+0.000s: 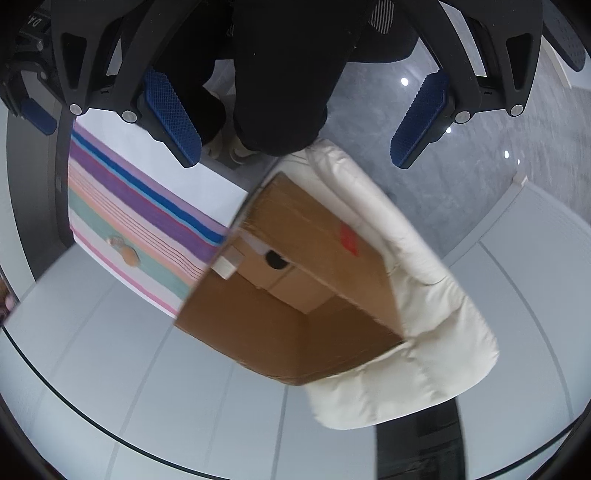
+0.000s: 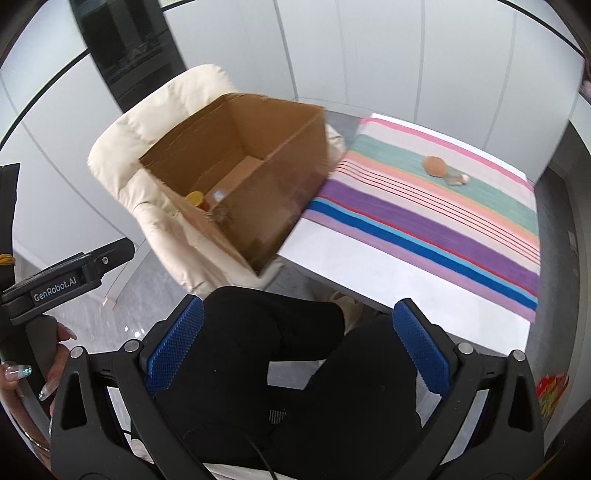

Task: Organize objects
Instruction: 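Withdraw both open tools from the box back over the striped cloth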

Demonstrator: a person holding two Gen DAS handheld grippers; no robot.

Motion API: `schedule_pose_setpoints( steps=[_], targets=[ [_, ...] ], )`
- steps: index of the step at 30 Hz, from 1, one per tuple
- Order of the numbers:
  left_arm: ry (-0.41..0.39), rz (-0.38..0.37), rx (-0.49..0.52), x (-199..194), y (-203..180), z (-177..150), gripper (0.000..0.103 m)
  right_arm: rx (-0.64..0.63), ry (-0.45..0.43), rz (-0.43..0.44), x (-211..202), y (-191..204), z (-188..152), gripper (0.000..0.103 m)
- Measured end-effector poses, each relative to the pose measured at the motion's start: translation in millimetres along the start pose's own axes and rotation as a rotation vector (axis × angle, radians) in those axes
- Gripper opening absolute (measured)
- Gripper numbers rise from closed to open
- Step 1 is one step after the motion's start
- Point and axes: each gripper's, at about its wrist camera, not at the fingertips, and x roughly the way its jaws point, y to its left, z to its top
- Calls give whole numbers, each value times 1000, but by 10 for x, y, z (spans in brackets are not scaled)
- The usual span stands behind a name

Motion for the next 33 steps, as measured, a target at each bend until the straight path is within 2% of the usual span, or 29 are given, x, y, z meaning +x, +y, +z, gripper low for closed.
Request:
schedule_pose_setpoints(
  steps=[6, 16, 20, 26, 33],
  targets=[
    [11, -17, 109, 9, -383, -81, 103, 73, -11, -47, -99, -319, -139, 103],
    [32, -64, 210, 95, -940, -133, 103, 189, -26, -149, -262, -883, -352, 103],
    [22, -84, 232, 145, -1120, -104, 103, 240, -24, -163, -269, -1127, -420, 103],
    [12, -100, 281, 273, -1347, 0, 103, 305, -6, -179, -143, -1425, -454, 103],
    [12, -110, 325, 576, -1635, 218, 103, 337, 10, -207, 98, -1722, -332, 103]
  ],
)
